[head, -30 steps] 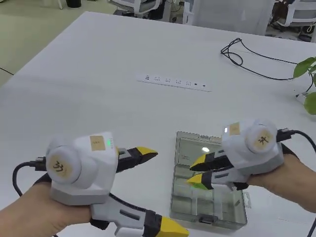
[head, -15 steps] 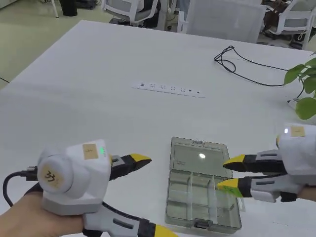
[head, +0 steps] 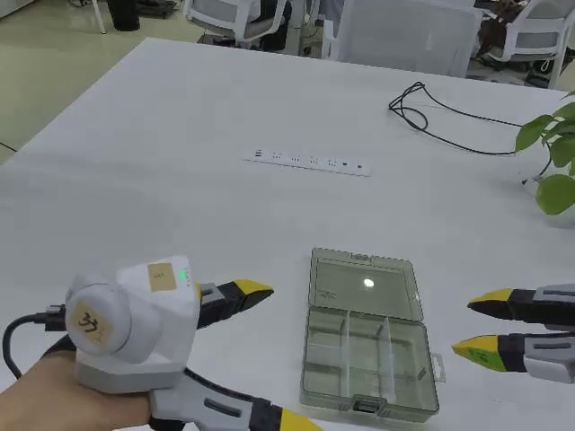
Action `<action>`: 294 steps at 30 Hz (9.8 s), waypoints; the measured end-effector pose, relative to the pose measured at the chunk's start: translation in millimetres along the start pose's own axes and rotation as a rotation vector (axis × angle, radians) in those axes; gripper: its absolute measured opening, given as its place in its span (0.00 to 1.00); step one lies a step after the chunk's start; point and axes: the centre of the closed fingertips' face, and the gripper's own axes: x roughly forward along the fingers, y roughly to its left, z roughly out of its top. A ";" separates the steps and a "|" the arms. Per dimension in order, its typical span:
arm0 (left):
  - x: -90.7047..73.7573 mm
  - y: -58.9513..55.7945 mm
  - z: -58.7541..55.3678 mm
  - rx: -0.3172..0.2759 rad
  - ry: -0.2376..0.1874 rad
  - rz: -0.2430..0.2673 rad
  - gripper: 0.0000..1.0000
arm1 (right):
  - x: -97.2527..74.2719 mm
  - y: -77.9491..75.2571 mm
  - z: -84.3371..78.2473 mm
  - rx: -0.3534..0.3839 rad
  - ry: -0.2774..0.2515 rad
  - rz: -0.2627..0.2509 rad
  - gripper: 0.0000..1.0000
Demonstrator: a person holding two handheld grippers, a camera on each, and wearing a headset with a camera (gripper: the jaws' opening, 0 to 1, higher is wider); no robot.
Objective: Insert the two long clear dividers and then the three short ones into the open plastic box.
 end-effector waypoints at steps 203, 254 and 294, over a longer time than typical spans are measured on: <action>58.3 -55.8 67.7 -0.655 -0.156 -0.264 0.00 | -30.8 103.0 75.0 -0.714 0.226 -0.153 0.33; 26.2 -84.9 74.6 0.034 -0.191 -0.343 0.00 | -49.0 144.4 98.9 -0.409 0.088 0.433 0.08; 23.7 -81.9 66.0 0.088 -0.181 -0.311 0.04 | -40.0 147.9 96.8 -0.408 0.096 0.475 0.02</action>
